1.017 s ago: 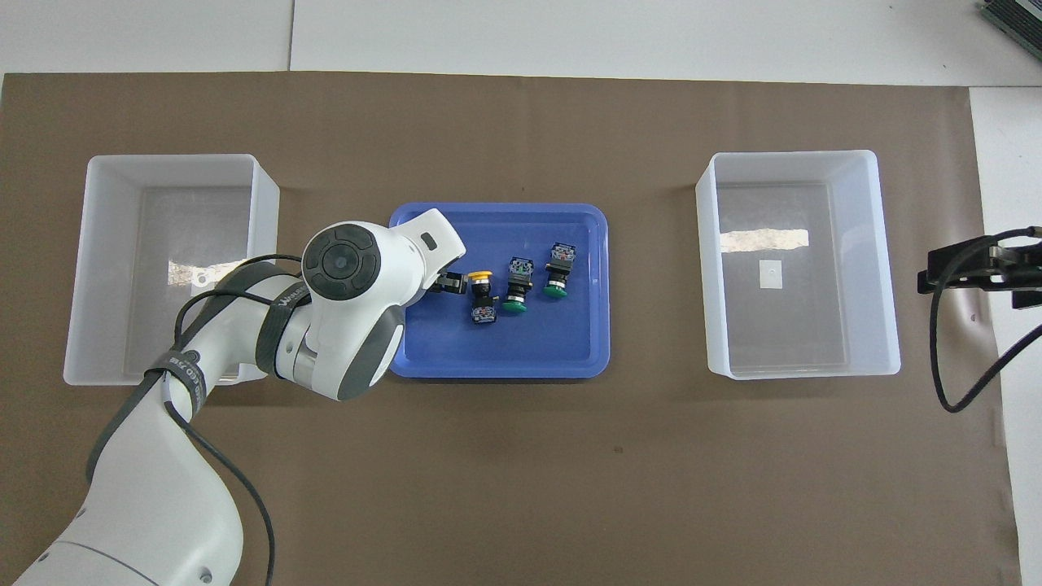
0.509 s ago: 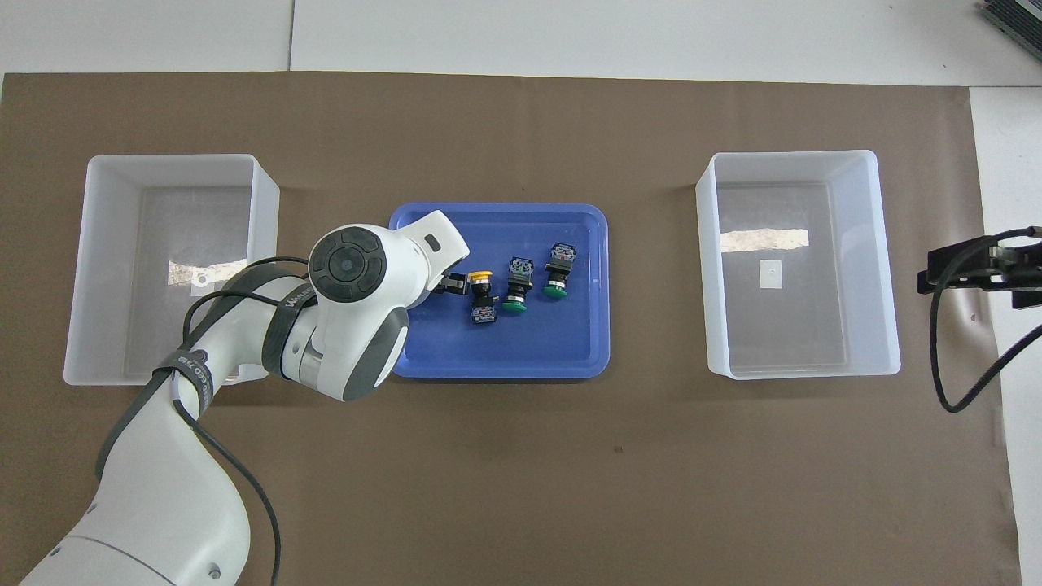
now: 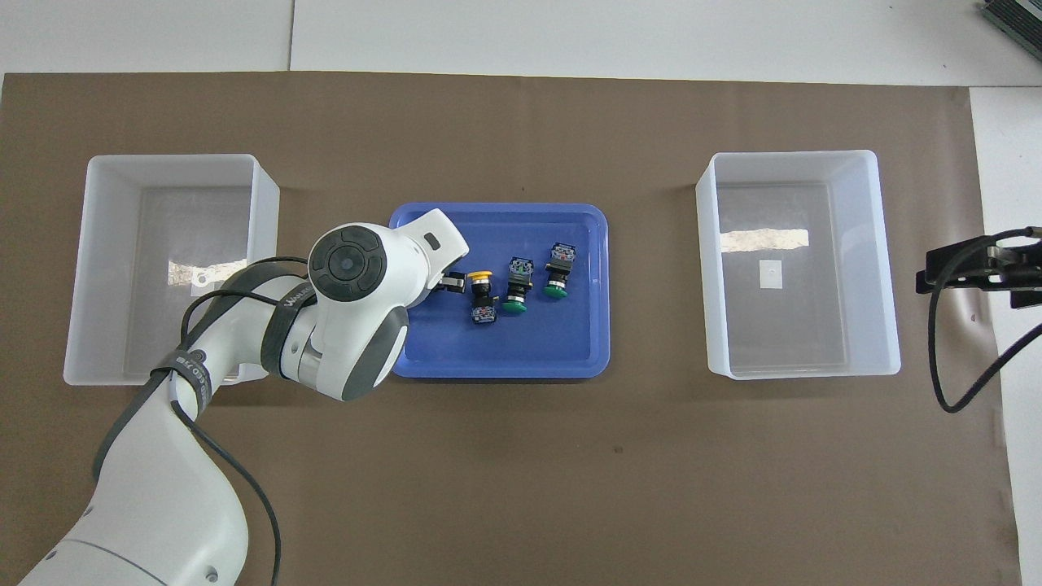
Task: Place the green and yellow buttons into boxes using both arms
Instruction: 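Grasp the yellow button with the left gripper and lift it, then carry the yellow button into the bin while the right gripper grasps a green button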
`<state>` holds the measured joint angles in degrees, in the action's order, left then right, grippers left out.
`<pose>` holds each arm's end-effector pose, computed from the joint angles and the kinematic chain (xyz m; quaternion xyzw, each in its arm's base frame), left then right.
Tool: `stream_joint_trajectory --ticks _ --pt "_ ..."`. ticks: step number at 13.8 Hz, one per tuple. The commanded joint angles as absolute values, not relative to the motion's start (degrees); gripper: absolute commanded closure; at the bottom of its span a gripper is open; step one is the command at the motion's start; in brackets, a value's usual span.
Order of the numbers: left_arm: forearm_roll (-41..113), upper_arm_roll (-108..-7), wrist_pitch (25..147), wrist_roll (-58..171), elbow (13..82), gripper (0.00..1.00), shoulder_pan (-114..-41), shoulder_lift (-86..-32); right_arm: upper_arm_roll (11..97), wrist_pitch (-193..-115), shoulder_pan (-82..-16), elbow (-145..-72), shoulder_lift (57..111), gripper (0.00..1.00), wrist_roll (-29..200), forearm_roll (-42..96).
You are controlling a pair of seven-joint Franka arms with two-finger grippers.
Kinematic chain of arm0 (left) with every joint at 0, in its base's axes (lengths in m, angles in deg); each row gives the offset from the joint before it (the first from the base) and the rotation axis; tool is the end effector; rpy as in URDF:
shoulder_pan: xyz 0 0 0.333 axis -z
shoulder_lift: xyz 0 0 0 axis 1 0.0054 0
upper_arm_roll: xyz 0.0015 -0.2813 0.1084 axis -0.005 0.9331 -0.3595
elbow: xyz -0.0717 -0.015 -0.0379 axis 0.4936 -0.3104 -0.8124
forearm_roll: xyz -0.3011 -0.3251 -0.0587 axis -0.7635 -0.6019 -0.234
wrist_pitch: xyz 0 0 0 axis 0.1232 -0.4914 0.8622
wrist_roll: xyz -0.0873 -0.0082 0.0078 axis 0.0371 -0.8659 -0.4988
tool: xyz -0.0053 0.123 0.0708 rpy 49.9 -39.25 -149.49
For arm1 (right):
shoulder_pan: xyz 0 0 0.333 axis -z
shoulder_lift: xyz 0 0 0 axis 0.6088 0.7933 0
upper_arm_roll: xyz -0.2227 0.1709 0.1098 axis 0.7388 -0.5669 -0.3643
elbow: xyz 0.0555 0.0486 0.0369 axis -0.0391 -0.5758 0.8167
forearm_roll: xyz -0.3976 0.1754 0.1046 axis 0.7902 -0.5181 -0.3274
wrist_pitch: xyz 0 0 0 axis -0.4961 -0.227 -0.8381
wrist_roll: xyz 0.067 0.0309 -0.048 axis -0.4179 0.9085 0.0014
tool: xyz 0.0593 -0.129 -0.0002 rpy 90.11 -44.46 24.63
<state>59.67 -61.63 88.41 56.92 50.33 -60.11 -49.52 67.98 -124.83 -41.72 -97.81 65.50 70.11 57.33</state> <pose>0.5902 -0.3208 0.2351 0.9913 -0.1028 0.0743 0.0345 0.5878 -0.0260 0.5751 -0.9961 0.0861 0.0179 0.0058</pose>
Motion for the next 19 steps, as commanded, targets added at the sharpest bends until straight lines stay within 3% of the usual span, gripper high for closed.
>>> stream_joint_trajectory --ticks 1,5,7,13,19 --pt "60.58 -62.20 83.89 57.47 50.95 1.00 -62.34 -55.46 67.43 -126.83 -43.73 -99.59 64.33 0.00 68.04 58.23" --pt "60.58 -62.29 78.88 53.80 50.78 1.00 -68.23 -61.36 67.43 -132.69 -50.31 -99.76 66.69 0.00 60.15 58.14" --pt "60.58 -62.20 77.64 49.93 49.82 1.00 -72.70 -61.98 67.43 -136.30 -54.27 -99.59 70.37 0.00 56.01 58.23" --pt "60.58 -62.12 86.69 34.29 50.16 1.00 -87.74 -61.02 67.43 -154.75 -63.42 -96.79 86.71 0.00 46.33 59.46" --pt "60.50 -62.20 90.82 30.75 50.86 1.00 -91.27 -54.26 67.43 -164.25 -69.66 -93.62 98.94 0.00 34.82 60.07"
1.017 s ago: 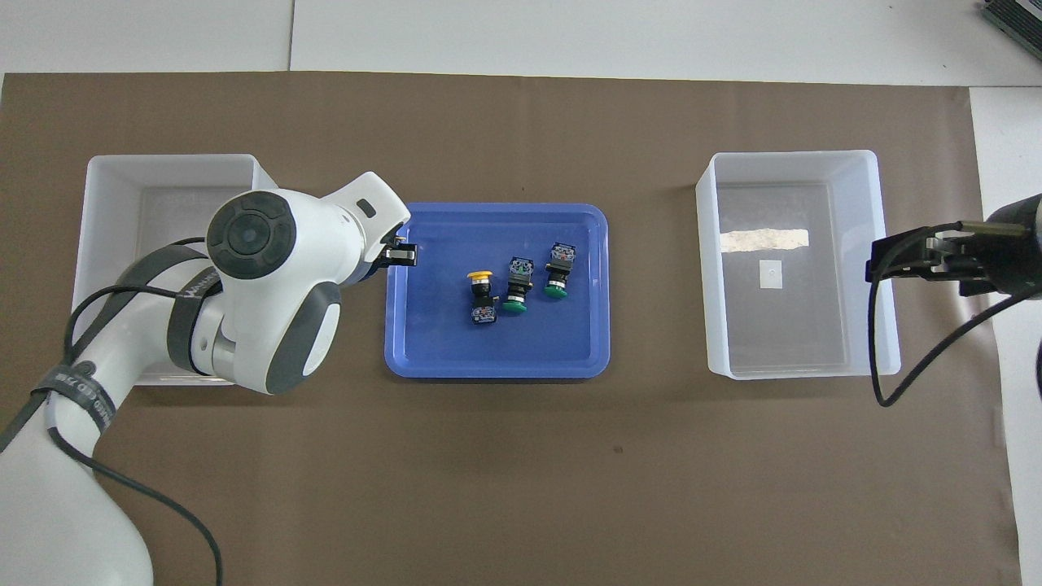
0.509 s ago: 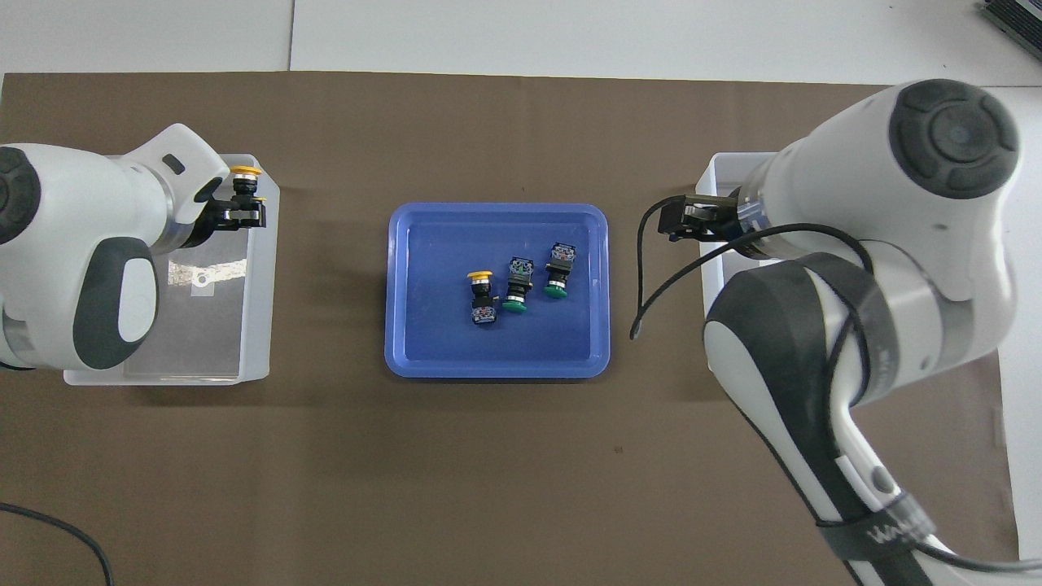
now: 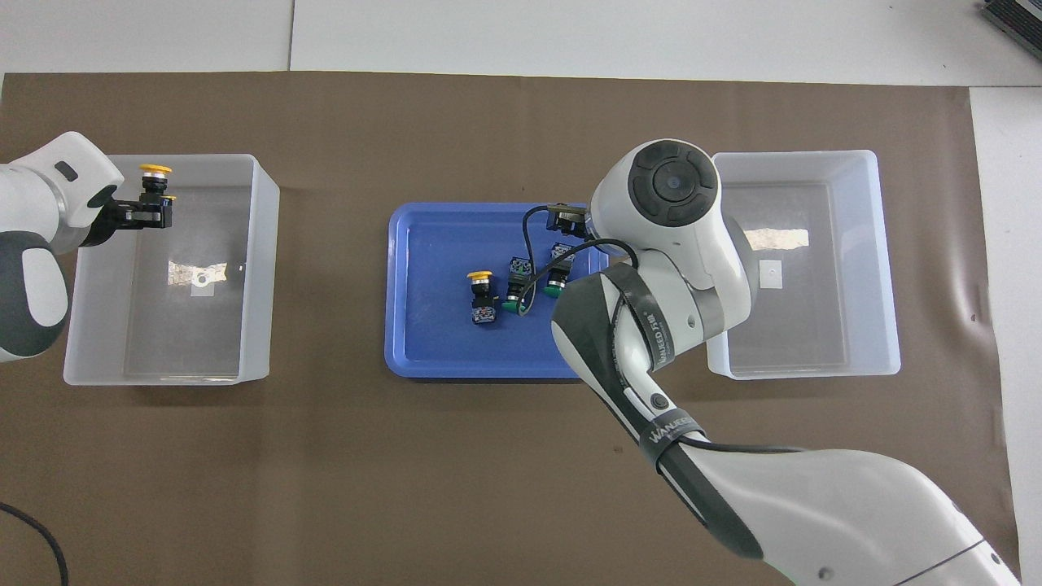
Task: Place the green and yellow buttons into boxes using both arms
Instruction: 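Carry the yellow button into the bin while the right gripper grasps a green button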
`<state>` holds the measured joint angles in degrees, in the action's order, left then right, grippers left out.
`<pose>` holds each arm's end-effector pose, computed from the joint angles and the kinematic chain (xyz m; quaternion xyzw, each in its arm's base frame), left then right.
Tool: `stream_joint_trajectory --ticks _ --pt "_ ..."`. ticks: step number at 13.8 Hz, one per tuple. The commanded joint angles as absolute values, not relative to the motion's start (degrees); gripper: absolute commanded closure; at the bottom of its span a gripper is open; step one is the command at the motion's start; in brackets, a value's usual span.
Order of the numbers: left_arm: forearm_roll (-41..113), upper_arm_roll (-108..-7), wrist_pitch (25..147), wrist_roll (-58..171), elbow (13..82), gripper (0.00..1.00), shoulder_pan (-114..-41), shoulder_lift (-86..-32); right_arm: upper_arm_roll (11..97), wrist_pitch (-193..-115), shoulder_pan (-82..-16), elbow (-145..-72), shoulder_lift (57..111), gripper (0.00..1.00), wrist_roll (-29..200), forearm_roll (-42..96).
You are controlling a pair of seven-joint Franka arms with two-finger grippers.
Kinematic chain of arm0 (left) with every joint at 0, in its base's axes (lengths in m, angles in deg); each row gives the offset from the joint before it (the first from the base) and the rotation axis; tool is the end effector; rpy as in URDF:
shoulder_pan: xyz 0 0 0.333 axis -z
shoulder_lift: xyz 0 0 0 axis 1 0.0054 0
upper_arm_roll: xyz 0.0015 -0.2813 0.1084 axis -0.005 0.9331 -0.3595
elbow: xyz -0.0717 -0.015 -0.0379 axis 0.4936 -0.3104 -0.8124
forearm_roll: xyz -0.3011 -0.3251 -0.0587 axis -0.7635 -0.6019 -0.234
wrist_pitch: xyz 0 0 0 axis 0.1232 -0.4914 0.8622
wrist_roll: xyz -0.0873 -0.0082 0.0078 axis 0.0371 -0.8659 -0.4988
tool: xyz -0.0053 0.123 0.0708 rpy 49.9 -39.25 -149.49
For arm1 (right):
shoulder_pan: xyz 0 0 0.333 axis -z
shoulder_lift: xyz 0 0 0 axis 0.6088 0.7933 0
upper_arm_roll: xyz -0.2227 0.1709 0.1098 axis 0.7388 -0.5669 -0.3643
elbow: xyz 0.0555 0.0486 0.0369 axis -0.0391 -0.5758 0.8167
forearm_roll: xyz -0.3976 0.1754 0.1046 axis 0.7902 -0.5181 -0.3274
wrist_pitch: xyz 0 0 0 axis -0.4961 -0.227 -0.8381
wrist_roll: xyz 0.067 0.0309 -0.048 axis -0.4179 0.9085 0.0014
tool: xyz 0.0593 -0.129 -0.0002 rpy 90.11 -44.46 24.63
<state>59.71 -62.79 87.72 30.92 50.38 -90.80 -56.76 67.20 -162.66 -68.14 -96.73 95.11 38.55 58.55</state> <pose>0.6761 0.0389 0.3187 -0.9890 0.0526 -0.1378 0.0130 0.6687 0.3138 0.3000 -0.9911 0.1131 -0.0702 0.0097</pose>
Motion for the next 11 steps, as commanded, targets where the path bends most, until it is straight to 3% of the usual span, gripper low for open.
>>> stream_joint_trajectory --ticks 1,4,8,9,10,11 --pt "60.50 -62.12 90.91 30.58 50.86 1.00 -91.36 -53.29 67.43 -166.10 -69.67 -93.61 99.39 0.00 34.72 60.42" --pt "60.50 -62.11 97.21 30.84 50.86 1.00 -90.66 -49.08 67.43 -167.17 -69.84 -93.61 100.27 0.00 34.37 60.34" --pt "60.50 -62.03 98.82 30.66 50.69 1.00 -90.48 -47.49 67.43 -169.36 -70.46 -93.87 101.76 0.00 33.76 60.25" --pt "60.50 -62.03 98.56 30.66 50.78 0.83 -90.13 -47.48 67.43 -169.37 -70.55 -94.14 101.77 0.01 33.76 60.25" --pt "60.50 -62.03 98.73 30.58 50.60 0.27 -89.96 -47.48 67.43 -169.28 -70.64 -94.58 101.68 0.02 33.76 60.25" --pt "60.50 -62.03 98.73 30.49 50.25 0.00 -89.61 -47.48 67.43 -169.10 -70.72 -94.84 101.68 0.04 33.76 60.25"
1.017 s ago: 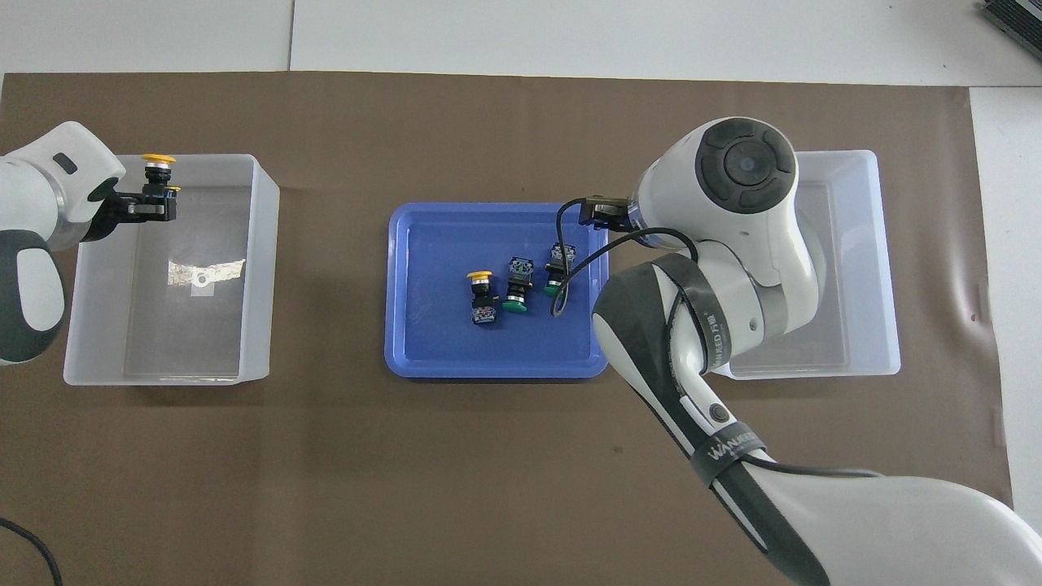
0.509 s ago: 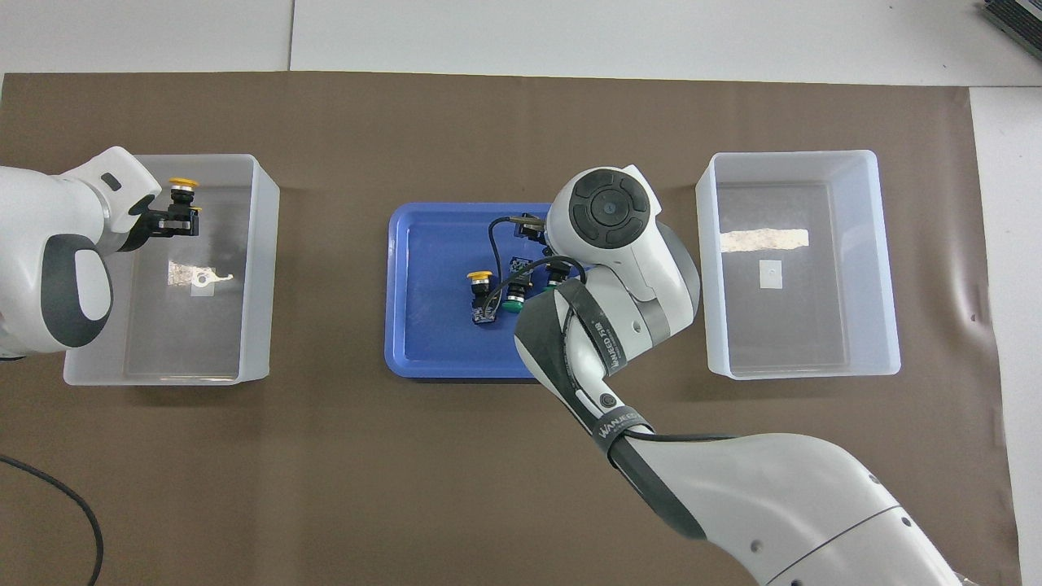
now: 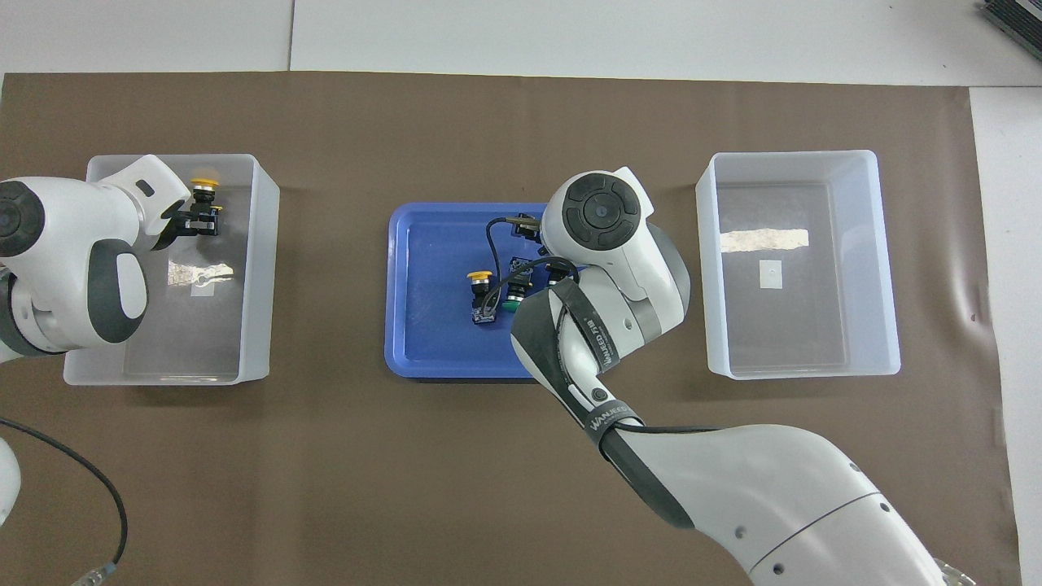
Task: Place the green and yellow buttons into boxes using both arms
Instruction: 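Release the yellow button in the bin while the right gripper lifts the green button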
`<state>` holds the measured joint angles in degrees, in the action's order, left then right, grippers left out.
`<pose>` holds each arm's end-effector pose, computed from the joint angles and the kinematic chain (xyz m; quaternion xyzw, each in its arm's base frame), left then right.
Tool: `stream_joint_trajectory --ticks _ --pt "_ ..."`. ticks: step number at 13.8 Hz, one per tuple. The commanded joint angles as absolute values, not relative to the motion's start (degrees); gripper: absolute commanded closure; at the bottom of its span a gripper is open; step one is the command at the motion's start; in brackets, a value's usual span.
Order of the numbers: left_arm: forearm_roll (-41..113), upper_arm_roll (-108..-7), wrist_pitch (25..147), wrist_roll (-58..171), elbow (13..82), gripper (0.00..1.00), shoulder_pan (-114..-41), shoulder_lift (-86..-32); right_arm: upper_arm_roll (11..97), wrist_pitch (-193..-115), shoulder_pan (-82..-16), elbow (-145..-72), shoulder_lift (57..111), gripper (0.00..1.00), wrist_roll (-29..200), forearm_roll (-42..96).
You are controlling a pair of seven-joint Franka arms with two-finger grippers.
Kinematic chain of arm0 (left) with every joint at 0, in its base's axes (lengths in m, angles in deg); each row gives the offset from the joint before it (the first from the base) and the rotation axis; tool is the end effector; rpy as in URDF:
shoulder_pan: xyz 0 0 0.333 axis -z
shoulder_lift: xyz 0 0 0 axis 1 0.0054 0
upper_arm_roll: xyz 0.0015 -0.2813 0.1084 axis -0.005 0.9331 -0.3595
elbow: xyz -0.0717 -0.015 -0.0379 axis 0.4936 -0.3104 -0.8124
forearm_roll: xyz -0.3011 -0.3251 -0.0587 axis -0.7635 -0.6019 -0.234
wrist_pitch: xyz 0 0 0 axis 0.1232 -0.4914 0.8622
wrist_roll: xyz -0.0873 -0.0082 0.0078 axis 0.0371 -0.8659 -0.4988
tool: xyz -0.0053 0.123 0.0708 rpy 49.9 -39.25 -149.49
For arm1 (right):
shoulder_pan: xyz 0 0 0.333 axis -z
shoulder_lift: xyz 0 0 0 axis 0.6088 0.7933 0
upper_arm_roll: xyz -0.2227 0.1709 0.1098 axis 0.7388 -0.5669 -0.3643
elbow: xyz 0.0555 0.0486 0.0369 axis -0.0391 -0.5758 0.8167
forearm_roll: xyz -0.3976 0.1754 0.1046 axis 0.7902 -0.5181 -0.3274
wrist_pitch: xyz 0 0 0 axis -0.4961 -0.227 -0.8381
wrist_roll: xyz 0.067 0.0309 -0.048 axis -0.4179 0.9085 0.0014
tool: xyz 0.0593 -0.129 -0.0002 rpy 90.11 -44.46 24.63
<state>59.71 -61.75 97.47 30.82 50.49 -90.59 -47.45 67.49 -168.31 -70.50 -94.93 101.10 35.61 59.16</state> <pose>0.6855 0.0253 0.2277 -0.9880 0.0634 -0.1406 0.0129 0.6702 0.3457 0.2496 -0.9898 0.1130 -0.0859 0.0122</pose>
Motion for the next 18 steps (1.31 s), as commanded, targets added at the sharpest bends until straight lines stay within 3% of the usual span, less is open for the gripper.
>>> stream_joint_trajectory --ticks 1,5,9,10,11,12,15,18 --pt "60.50 -62.03 98.73 30.75 50.07 0.00 -89.34 -47.48 67.43 -169.28 -70.72 -95.71 101.59 0.06 33.67 60.25" --pt "60.50 -62.11 96.55 31.02 49.99 0.00 -89.34 -50.98 67.25 -171.11 -70.72 -97.91 101.42 0.13 34.02 60.07" --pt "60.50 -61.67 85.57 31.54 49.72 0.00 -88.21 -58.45 67.25 -172.18 -70.81 -99.24 101.24 0.32 33.93 60.07" --pt "60.50 -61.67 83.37 32.41 49.72 0.00 -87.50 -60.04 67.25 -172.27 -70.81 -99.50 101.24 0.50 34.37 60.07" --pt "60.50 -61.67 81.26 34.25 49.55 0.00 -86.71 -61.01 67.25 -172.18 -70.72 -99.50 101.24 0.87 34.63 60.07" --pt "60.50 -61.67 79.33 36.62 49.02 0.00 -85.49 -61.28 67.25 -171.57 -70.64 -98.89 101.24 1.00 34.55 59.29" --pt "60.50 -61.68 76.50 44.44 48.75 0.00 -79.78 -61.99 67.07 -166.40 -69.67 -94.51 100.63 1.00 35.43 58.50" --pt "60.50 -61.67 78.34 46.48 49.37 0.00 -74.68 -61.99 67.08 -161.39 -66.52 -93.79 94.15 1.00 36.82 57.09"
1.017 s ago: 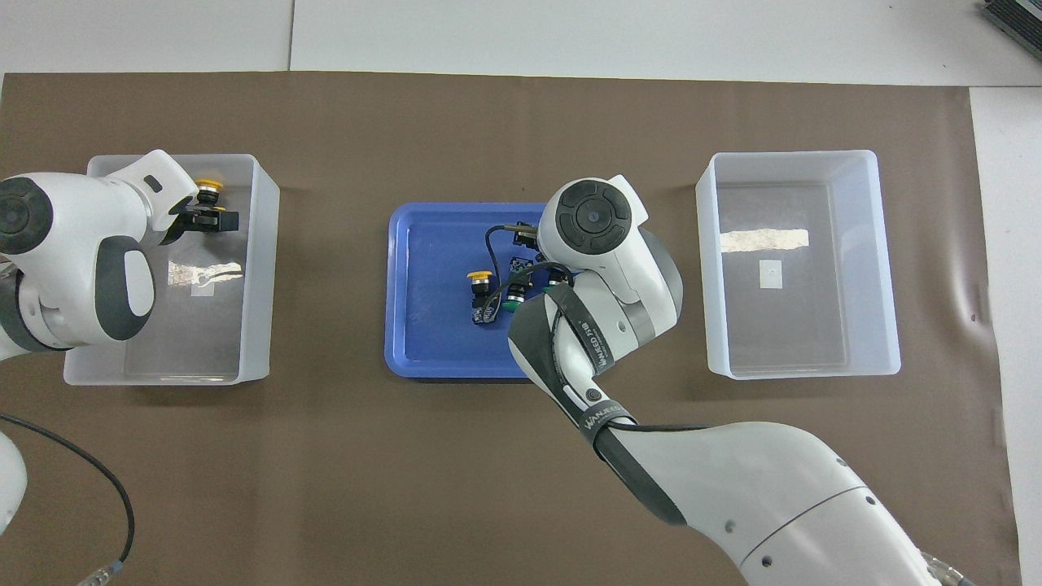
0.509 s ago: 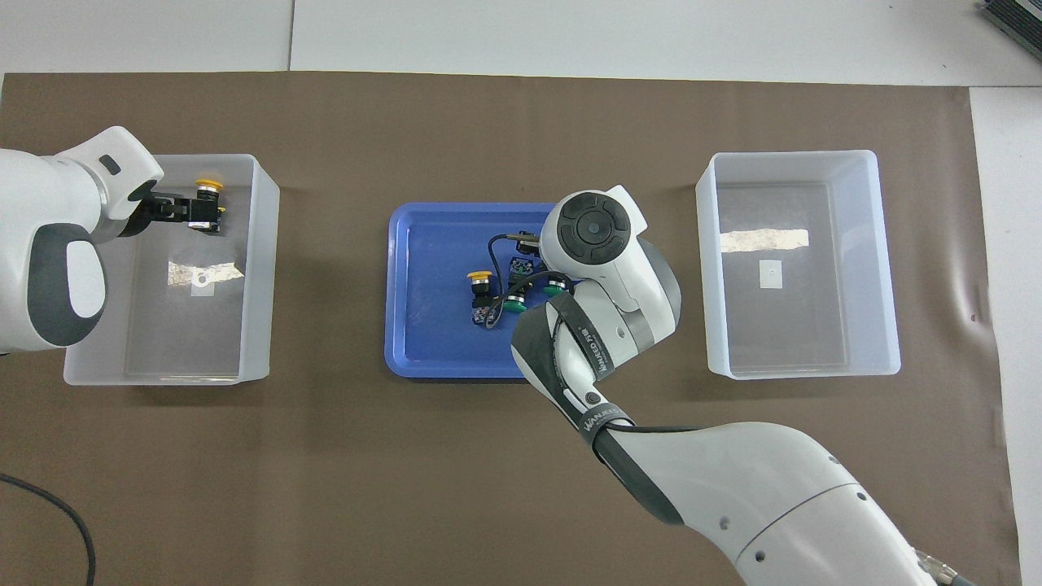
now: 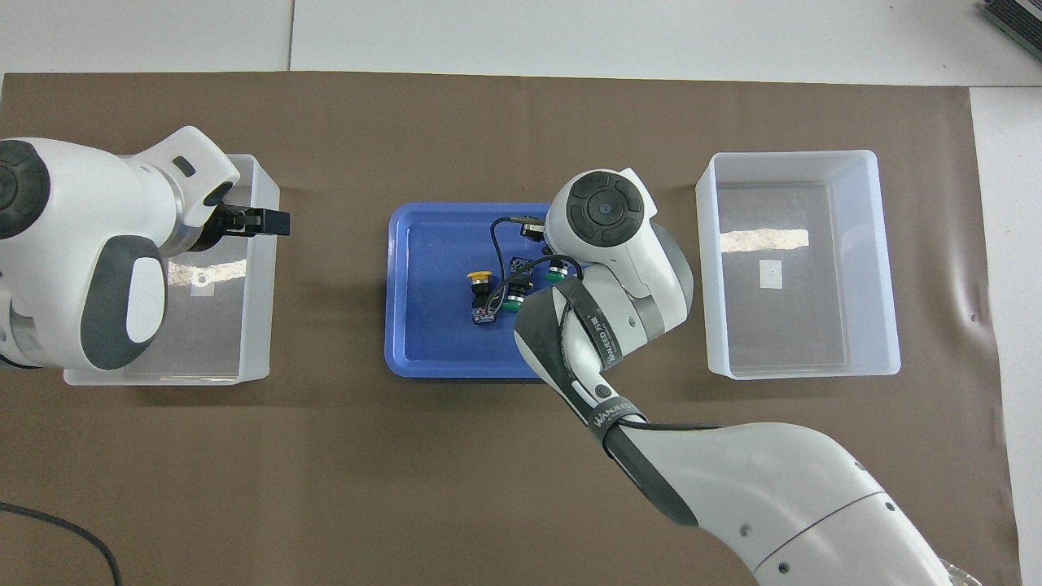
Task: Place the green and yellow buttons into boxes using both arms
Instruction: 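Move the green button over its bin while the left gripper reaches another yellow button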
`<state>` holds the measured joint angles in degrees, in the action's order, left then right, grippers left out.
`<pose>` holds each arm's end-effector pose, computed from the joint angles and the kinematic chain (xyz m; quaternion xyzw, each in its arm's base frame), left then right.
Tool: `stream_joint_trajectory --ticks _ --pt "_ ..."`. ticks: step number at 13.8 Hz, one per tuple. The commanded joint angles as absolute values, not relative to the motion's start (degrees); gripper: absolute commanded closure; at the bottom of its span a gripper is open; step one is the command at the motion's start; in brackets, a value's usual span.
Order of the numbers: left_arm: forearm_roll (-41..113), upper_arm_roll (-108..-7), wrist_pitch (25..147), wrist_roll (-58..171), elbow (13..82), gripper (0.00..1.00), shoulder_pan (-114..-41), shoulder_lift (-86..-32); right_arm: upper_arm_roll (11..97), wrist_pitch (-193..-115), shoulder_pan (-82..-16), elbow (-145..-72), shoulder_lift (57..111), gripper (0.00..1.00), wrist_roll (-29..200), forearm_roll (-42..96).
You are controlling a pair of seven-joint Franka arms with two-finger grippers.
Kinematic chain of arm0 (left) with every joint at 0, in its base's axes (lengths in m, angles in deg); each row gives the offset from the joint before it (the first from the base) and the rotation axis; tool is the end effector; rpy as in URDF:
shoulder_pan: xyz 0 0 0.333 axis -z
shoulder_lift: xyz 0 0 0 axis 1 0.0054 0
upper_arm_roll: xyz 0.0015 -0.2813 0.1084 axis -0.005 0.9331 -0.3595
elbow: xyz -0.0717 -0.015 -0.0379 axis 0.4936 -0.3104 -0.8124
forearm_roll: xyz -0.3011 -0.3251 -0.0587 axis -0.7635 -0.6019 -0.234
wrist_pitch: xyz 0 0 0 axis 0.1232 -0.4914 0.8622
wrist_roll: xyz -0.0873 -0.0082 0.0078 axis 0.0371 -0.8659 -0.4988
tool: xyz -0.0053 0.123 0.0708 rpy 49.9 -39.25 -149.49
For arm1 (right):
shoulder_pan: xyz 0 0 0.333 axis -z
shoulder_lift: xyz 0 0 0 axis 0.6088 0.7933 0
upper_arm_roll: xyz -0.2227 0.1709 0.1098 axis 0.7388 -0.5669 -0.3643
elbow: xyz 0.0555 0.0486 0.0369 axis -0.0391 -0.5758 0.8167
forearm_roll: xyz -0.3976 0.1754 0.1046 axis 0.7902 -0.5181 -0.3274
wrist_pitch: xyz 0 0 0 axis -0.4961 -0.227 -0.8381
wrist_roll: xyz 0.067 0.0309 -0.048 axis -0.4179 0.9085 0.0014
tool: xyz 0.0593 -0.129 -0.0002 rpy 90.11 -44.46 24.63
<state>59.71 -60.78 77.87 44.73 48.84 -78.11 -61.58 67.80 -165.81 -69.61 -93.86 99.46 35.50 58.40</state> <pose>0.6505 -0.1314 0.3688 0.9923 -0.0607 0.1060 0.0219 0.6783 0.3337 0.2764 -0.9879 0.1288 -0.0848 0.0167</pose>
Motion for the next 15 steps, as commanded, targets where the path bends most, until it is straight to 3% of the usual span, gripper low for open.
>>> stream_joint_trajectory --ticks 1,4,8,11,15 --pt "60.41 -61.59 78.95 47.70 49.81 0.00 -72.66 -62.07 67.16 -158.76 -64.85 -93.79 91.69 1.00 40.05 57.09" --pt "60.41 -61.67 79.31 54.20 50.25 0.00 -65.45 -60.67 67.25 -153.11 -57.12 -94.31 87.10 1.00 56.91 57.00" --pt "60.41 -61.67 84.05 64.05 50.25 0.00 -57.89 -56.63 67.25 -155.03 -47.89 -97.38 86.57 1.00 76.25 57.09" --pt "60.41 -61.67 87.38 67.83 50.07 0.00 -54.72 -51.90 67.25 -165.02 -43.40 -105.97 85.60 1.00 85.14 57.09" --pt "60.50 -61.59 88.10 70.82 50.34 0.00 -52.78 -50.91 67.25 -173.83 -41.54 -112.94 85.77 1.00 85.79 56.91"
